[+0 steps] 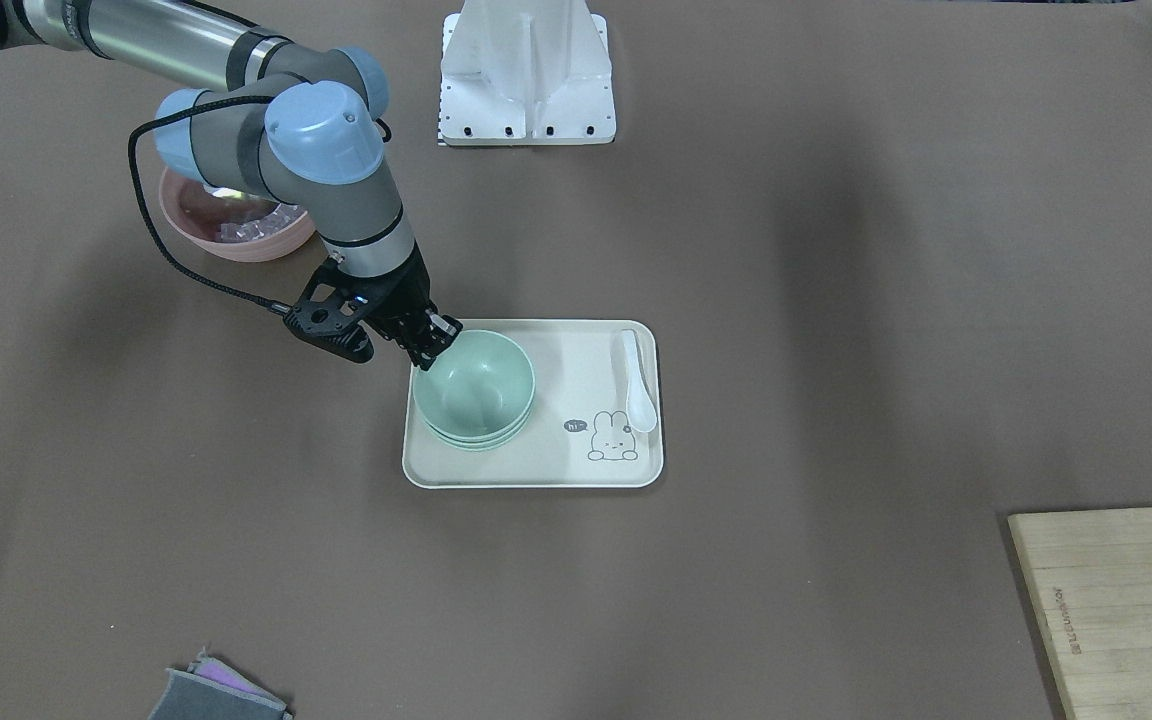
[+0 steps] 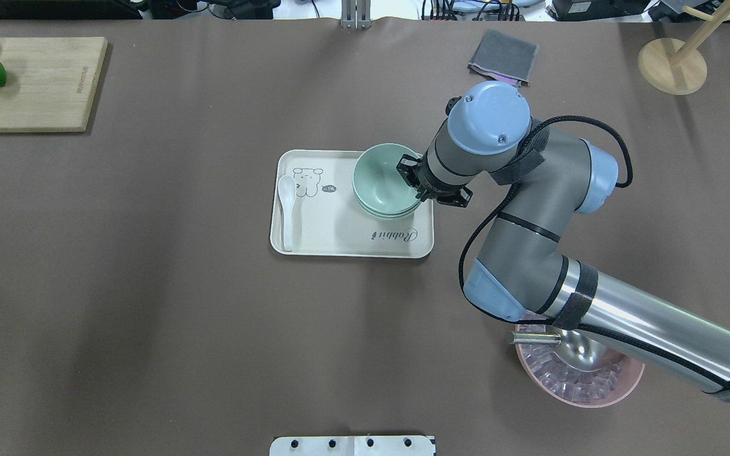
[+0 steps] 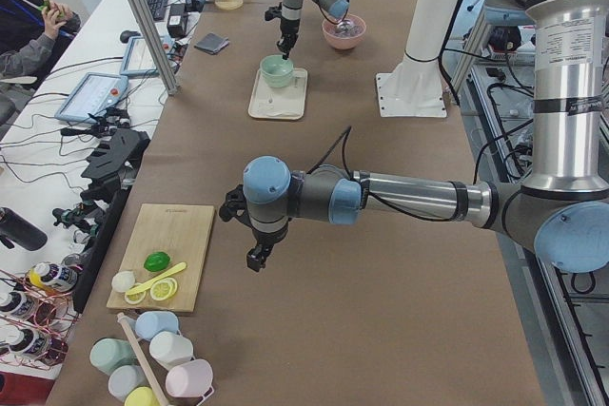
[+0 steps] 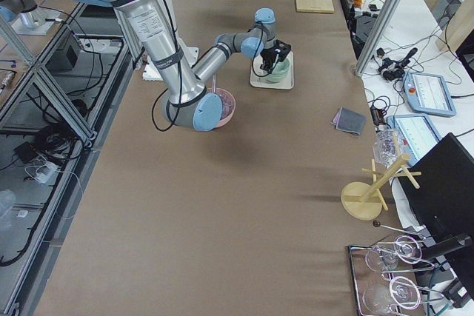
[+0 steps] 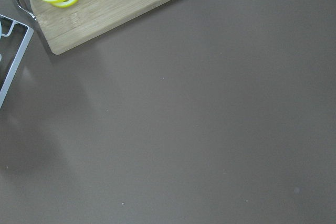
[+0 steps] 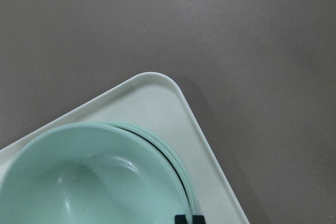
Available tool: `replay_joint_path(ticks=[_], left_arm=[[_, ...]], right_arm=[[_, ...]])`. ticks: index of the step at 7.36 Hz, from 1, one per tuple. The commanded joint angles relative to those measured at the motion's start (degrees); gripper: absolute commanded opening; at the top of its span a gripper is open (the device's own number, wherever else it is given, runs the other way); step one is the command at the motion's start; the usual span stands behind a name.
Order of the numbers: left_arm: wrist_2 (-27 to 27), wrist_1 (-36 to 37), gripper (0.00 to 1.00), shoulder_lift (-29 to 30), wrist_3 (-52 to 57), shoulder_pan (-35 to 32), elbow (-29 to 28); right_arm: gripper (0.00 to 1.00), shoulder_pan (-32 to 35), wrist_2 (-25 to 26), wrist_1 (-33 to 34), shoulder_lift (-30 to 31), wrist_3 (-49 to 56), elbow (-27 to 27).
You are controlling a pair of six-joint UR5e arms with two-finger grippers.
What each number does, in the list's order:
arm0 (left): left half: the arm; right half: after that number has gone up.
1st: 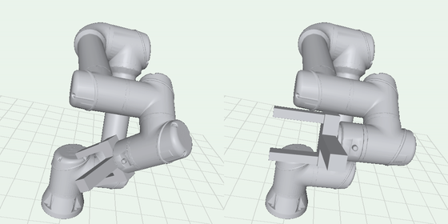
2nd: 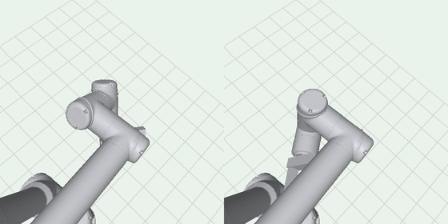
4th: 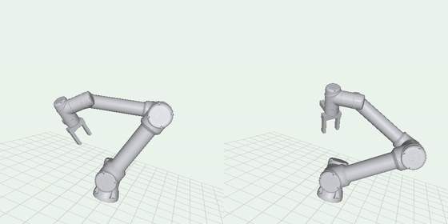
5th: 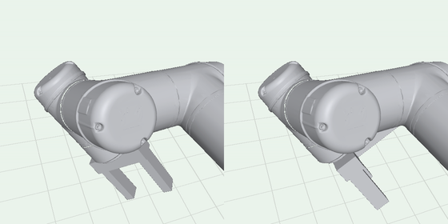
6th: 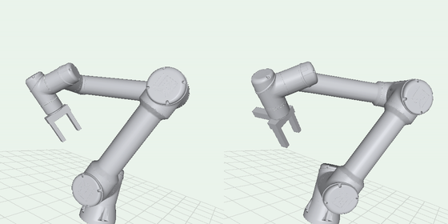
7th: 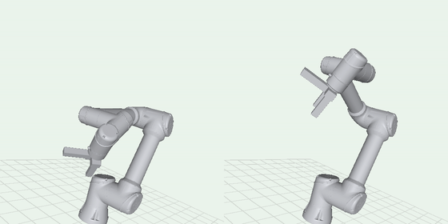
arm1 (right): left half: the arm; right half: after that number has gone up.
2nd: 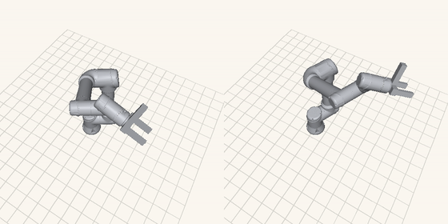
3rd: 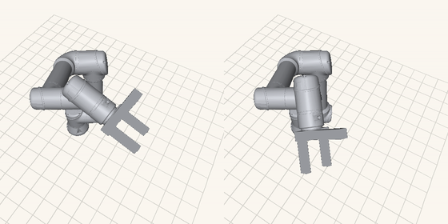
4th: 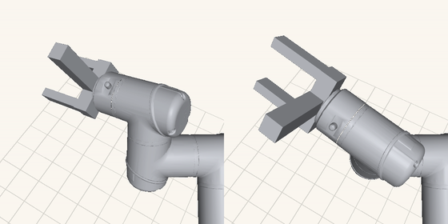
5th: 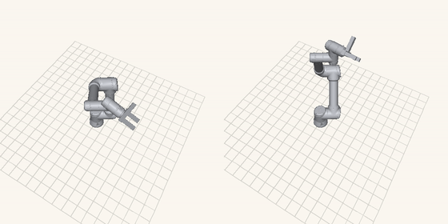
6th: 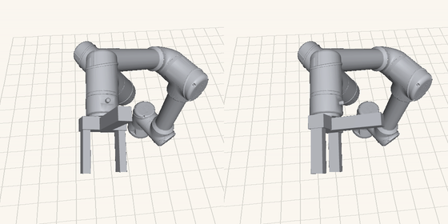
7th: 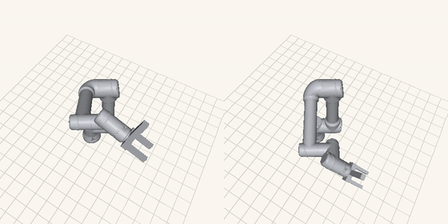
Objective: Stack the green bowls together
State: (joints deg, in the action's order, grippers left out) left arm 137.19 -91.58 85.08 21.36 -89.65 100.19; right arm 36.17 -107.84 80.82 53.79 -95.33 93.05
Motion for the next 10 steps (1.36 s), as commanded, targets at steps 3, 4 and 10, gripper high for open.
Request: replay_joint_path(ticks=[3, 4, 10], left_arm=[[0.00, 0.00, 0.99, 0.00, 0.00, 0.00, 0.09], [0.00, 0.00, 0.99, -0.17, 0.00, 0.00, 0.26], [-0.61, -0.09, 0.99, -1.14, -0.09, -0.52, -0.70]], right_arm=[[0.99, -0.05, 2.00, -0.05, 0.34, 3.65, 0.29], [1.00, -0.05, 3.85, -0.14, 0.35, 4.62, 0.64], [1.00, 18.11, -15.61, 0.57, 8.50, 29.79, 4.94]])
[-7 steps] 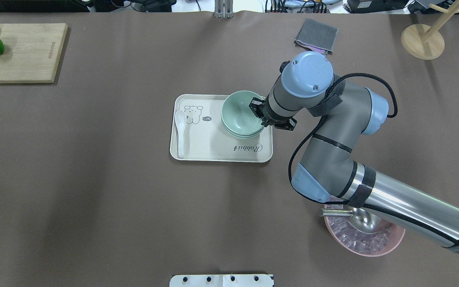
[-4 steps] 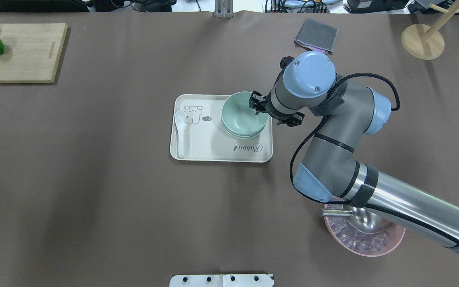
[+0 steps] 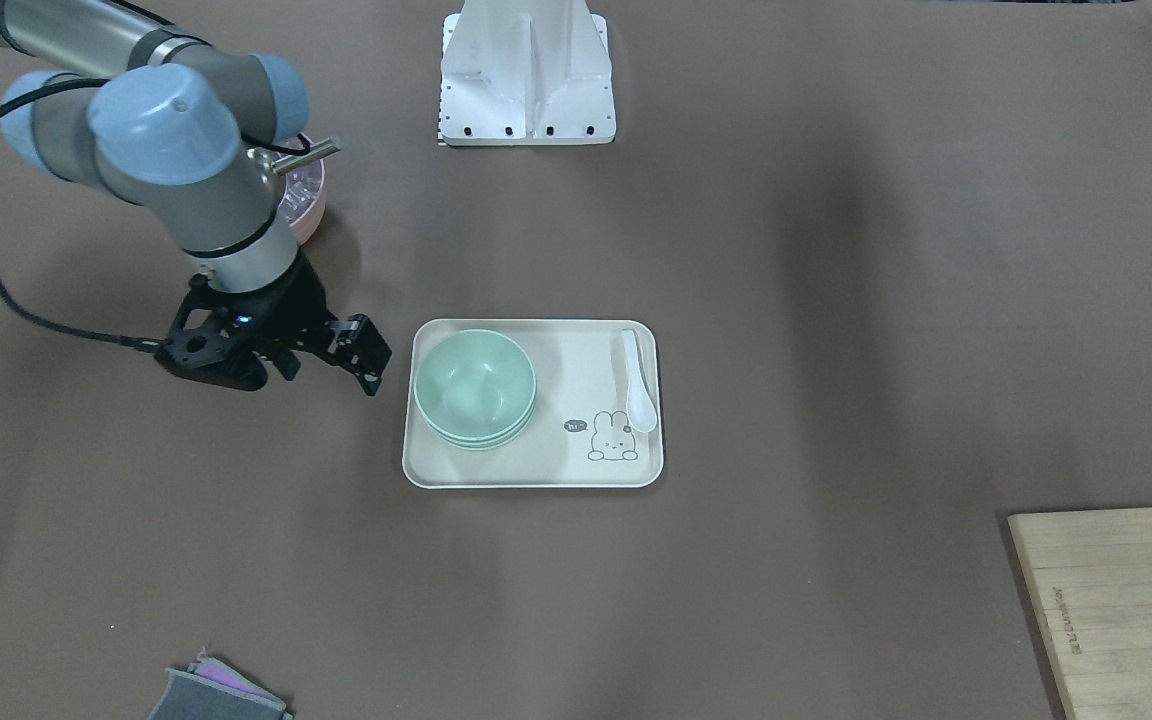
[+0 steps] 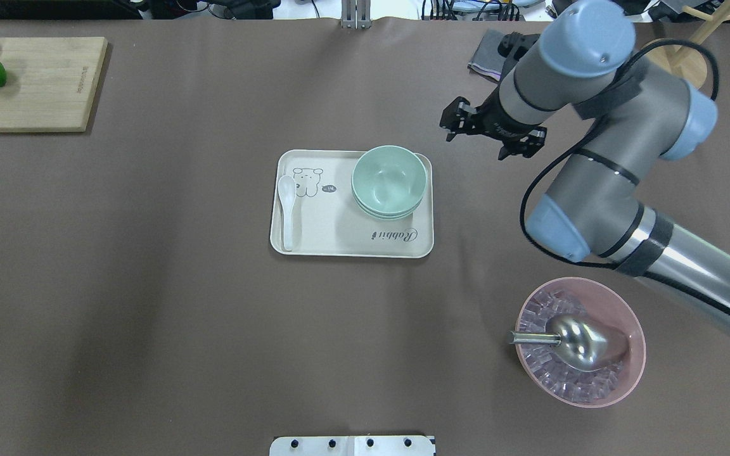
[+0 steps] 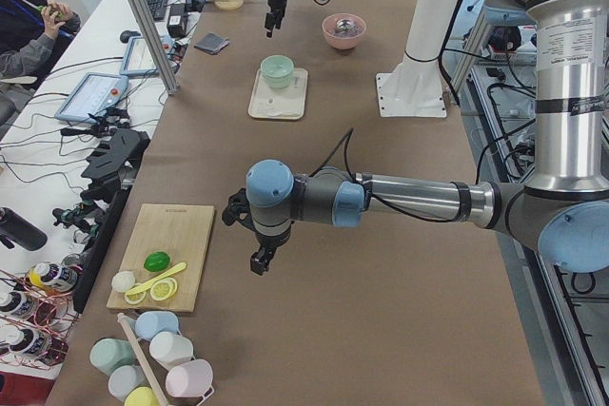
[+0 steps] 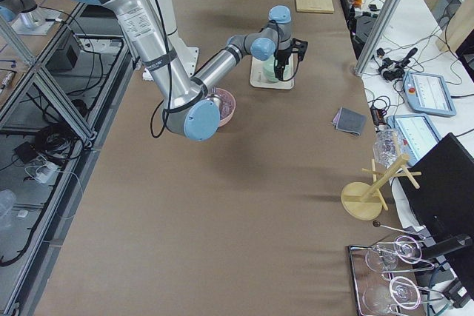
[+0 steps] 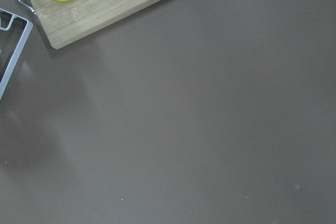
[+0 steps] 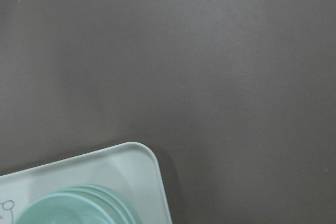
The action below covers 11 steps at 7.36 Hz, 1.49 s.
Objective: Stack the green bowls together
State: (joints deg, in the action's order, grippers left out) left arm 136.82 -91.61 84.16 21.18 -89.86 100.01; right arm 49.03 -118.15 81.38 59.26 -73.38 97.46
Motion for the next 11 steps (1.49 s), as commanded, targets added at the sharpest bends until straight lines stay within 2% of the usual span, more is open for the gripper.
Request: replay_joint_path(ticks=[1, 2, 3, 4, 5, 6, 8, 11], left_arm=[[-0.15, -0.67, 0.99, -3.19, 0.09, -1.01, -1.22], [-0.06, -0.68, 0.98, -3.65, -2.26, -1.63, -0.88], [0.20, -0.76, 0.98, -3.74, -7.33, -3.02, -0.44], [0.20, -0.33, 0.98, -3.48, -7.82, -3.47, 0.35], [0.38, -0.15, 0.98, -3.31, -7.82, -3.65, 0.45], [0.29, -0.67, 0.98, -3.57, -7.65, -3.74, 0.36], [-0.06, -0.85, 0.98, -3.74, -7.12, -3.74, -0.95], [0.38, -1.28, 0.98, -3.56, -7.30, -3.74, 0.53]], right_arm=[[1.00, 6.94, -6.73, 0.62, 5.15, 15.21, 0.27], [1.00, 10.00, -7.35, 3.76, 6.99, 26.24, 0.45], [1.00, 15.86, -10.23, 7.62, 9.71, 38.54, 0.36], [1.00, 23.05, -12.78, 10.09, 13.91, 52.15, -0.16], [1.00, 28.78, -13.50, 13.08, 17.96, 63.33, -0.69], [1.00, 32.32, -12.81, 13.45, 22.35, 70.06, -0.69], [1.00, 38.22, -12.98, 12.93, 31.92, 74.86, -0.52], [1.00, 41.14, -12.89, 12.93, 35.57, 74.87, 0.27]])
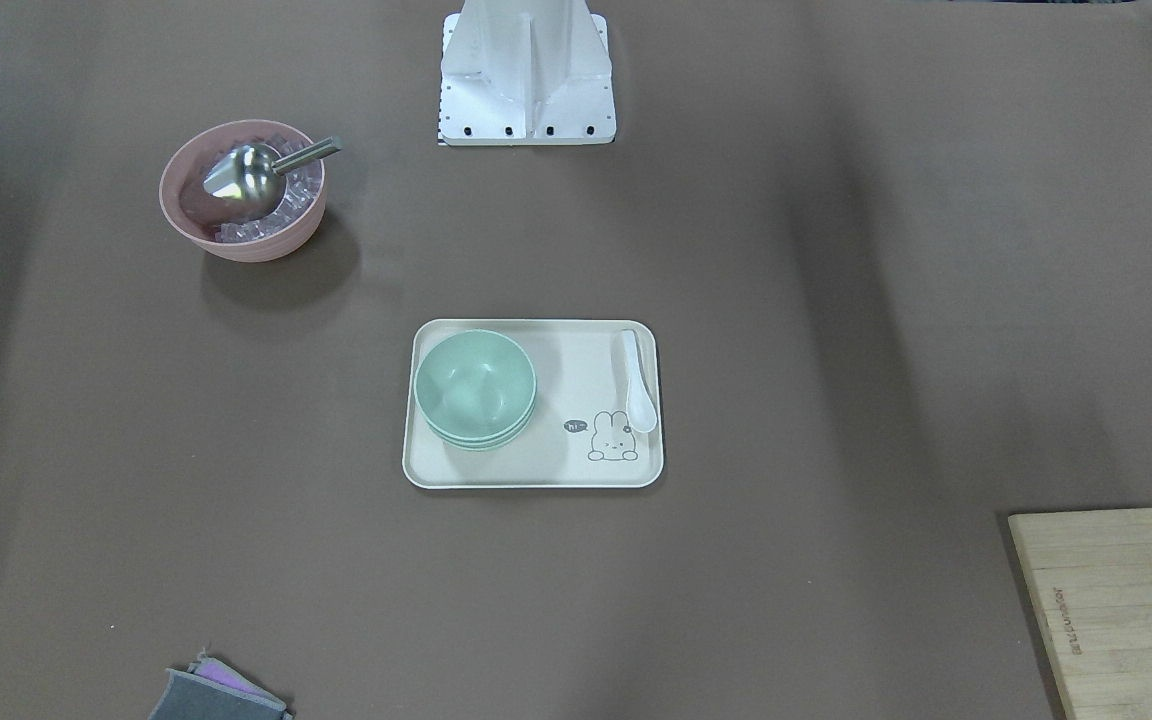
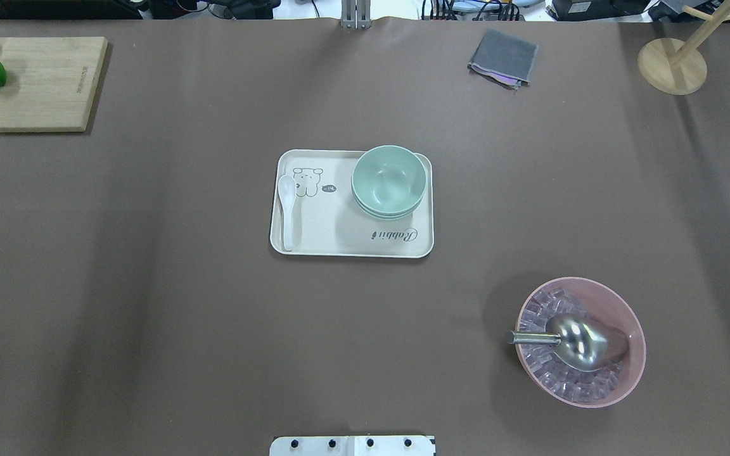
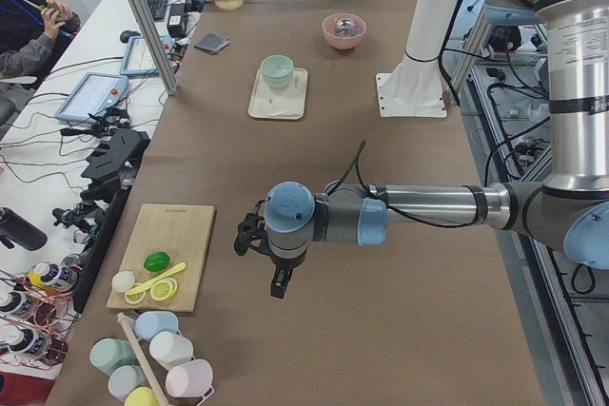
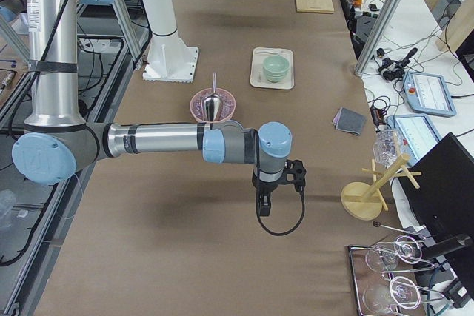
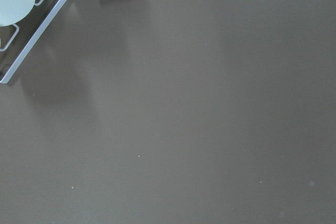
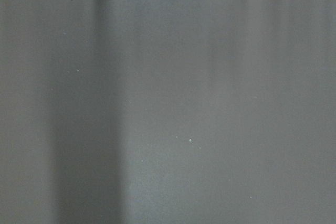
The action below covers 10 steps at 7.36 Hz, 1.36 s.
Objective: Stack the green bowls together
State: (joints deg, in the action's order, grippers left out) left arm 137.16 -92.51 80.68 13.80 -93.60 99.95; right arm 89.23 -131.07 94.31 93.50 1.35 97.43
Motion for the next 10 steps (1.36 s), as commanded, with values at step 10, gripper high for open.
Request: replay_joint_path(ticks=[10], left_arm=[[0.03, -0.57, 0.98, -1.31, 0.18, -0.09, 4.64]], right_arm=[[1.00, 0.86, -0.15, -0.01, 1.59, -0.12, 0.57]])
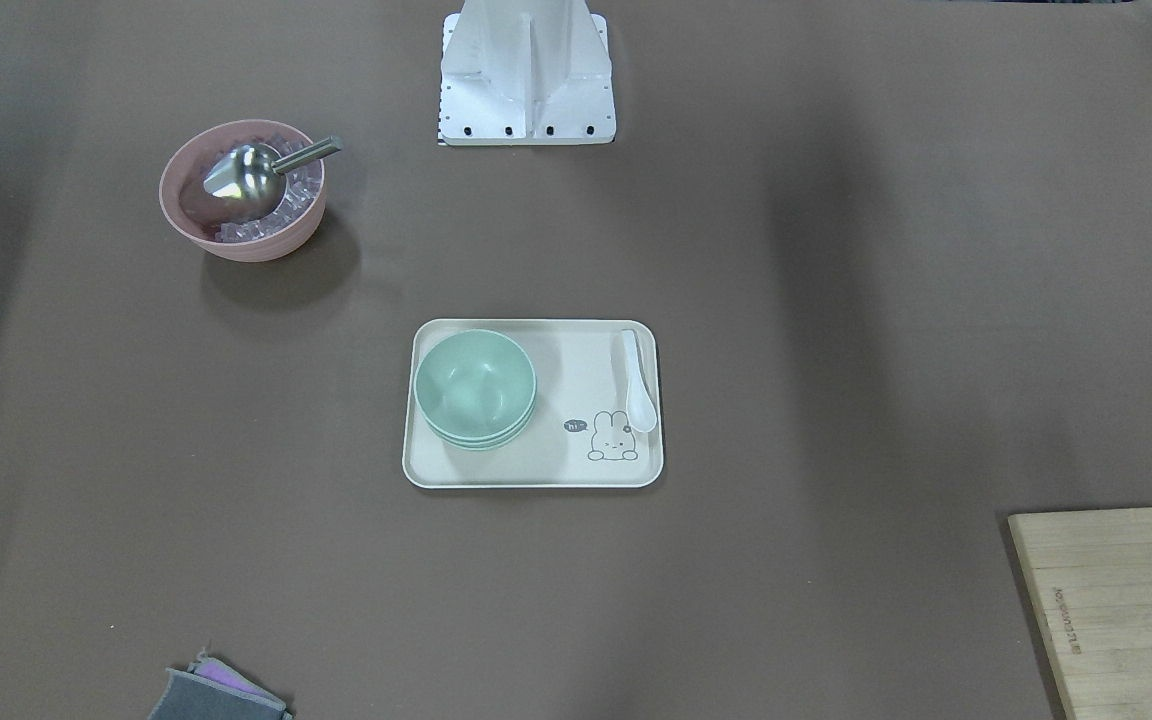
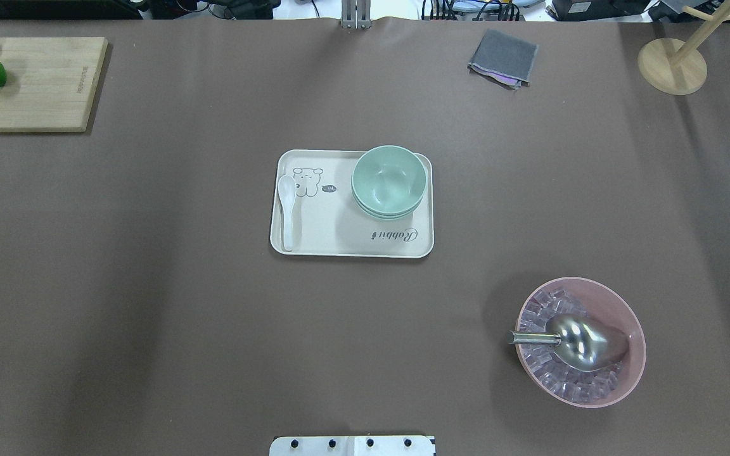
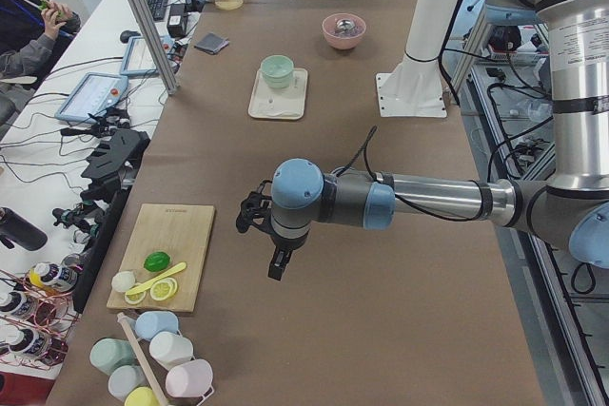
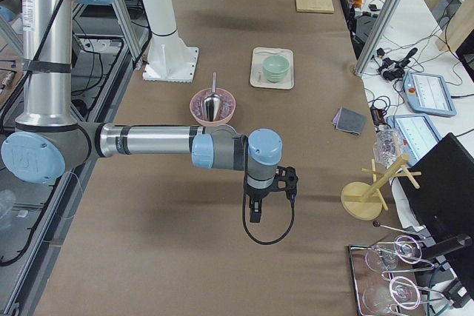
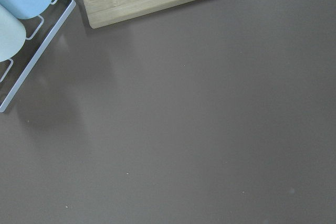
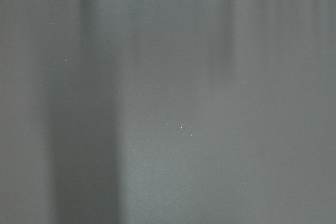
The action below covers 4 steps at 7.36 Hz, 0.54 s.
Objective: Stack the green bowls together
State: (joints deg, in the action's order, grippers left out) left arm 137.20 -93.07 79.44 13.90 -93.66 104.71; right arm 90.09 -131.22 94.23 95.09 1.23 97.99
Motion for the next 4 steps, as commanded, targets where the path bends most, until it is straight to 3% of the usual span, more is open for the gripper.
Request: replay_joint_path(ticks=[1, 4], left_arm=[[0.00, 0.00, 0.98, -0.08, -0.01, -0.03, -0.20], [-0.36, 0.00, 0.98, -0.08, -0.01, -0.03, -0.38]], right_arm=[[1.00, 0.00, -0.09, -0.01, 0.09, -0.09, 0.01], [1.00, -0.18, -0.18, -0.01, 0.36, -0.09, 0.01]])
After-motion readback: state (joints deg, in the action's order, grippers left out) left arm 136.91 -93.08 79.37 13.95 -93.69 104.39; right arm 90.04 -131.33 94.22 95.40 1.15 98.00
